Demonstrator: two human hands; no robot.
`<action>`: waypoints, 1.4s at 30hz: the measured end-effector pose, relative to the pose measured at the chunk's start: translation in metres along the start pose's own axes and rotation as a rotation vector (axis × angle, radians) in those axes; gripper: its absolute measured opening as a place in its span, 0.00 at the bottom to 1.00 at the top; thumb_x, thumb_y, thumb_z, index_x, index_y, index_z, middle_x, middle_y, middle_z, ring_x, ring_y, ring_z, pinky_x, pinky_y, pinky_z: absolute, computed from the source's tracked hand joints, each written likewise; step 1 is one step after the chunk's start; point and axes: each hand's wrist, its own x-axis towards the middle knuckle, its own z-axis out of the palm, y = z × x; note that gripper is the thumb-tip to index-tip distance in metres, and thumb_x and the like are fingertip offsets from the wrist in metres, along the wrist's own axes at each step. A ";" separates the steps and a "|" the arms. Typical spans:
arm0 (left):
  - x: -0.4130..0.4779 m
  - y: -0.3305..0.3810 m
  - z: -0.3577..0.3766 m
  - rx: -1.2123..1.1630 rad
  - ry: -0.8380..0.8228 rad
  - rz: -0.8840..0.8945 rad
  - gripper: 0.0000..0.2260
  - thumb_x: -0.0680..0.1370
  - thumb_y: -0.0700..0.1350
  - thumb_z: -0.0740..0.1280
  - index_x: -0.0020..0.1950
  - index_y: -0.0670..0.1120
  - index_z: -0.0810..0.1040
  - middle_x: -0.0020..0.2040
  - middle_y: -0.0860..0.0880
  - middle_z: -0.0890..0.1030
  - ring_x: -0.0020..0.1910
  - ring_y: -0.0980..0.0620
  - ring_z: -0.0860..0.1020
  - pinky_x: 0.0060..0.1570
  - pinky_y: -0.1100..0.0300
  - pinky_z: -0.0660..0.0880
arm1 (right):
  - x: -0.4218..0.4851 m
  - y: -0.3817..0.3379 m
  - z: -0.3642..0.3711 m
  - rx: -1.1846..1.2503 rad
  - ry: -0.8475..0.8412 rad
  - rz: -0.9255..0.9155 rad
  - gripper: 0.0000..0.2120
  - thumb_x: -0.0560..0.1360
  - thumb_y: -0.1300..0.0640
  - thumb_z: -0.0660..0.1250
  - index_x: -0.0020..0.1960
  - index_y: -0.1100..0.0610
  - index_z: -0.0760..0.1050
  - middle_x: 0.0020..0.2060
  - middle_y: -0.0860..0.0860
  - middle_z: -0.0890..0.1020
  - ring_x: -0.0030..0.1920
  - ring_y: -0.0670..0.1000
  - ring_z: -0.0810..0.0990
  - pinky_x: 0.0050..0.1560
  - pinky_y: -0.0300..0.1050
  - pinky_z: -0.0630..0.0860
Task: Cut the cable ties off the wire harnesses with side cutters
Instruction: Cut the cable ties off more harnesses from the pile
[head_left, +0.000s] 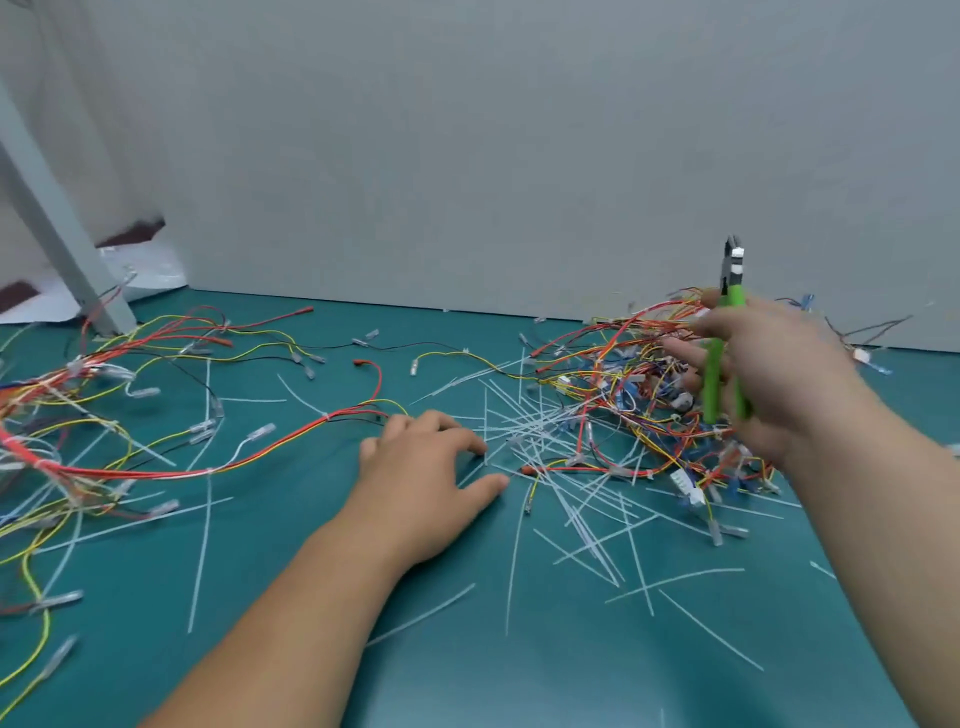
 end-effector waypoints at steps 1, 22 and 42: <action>-0.001 0.000 0.000 0.003 -0.003 0.002 0.21 0.73 0.73 0.63 0.60 0.64 0.78 0.63 0.63 0.73 0.65 0.53 0.66 0.59 0.51 0.62 | -0.008 0.004 0.003 -0.032 0.026 -0.057 0.09 0.76 0.63 0.66 0.49 0.50 0.79 0.51 0.57 0.83 0.50 0.51 0.87 0.44 0.52 0.76; -0.005 0.008 -0.020 -0.261 0.142 0.116 0.20 0.79 0.48 0.69 0.71 0.61 0.74 0.65 0.59 0.79 0.65 0.56 0.74 0.67 0.58 0.69 | -0.103 0.058 0.051 -0.059 -0.050 -0.301 0.21 0.68 0.50 0.71 0.60 0.38 0.79 0.44 0.38 0.81 0.42 0.50 0.80 0.40 0.53 0.80; -0.063 -0.123 -0.130 0.492 0.003 -0.429 0.13 0.77 0.62 0.67 0.55 0.57 0.81 0.52 0.51 0.83 0.59 0.44 0.77 0.58 0.44 0.64 | -0.136 0.102 0.097 -0.369 -0.517 -0.668 0.27 0.74 0.64 0.74 0.62 0.37 0.74 0.51 0.41 0.76 0.52 0.44 0.80 0.50 0.24 0.68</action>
